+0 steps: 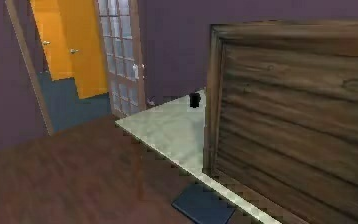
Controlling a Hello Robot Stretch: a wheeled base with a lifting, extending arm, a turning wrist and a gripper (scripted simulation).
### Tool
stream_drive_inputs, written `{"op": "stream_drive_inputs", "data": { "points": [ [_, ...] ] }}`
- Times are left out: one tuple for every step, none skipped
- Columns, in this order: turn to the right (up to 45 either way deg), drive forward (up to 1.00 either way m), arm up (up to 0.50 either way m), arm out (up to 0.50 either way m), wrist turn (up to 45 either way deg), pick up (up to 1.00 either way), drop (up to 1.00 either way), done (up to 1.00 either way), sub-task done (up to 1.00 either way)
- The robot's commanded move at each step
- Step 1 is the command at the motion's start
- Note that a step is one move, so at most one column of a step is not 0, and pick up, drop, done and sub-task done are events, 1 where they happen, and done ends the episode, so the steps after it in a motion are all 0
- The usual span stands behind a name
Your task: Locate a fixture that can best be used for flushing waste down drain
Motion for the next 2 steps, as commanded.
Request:
{"op": "stream_drive_inputs", "data": {
  "points": [
    [-42.0, 0.00, 0.00, 0.00, 0.0, 0.00, 0.00, 0.00, 0.00],
    [0.0, 1.00, 0.00, 0.00, 0.0, 0.00, 0.00, 0.00, 0.00]
  ]
}}
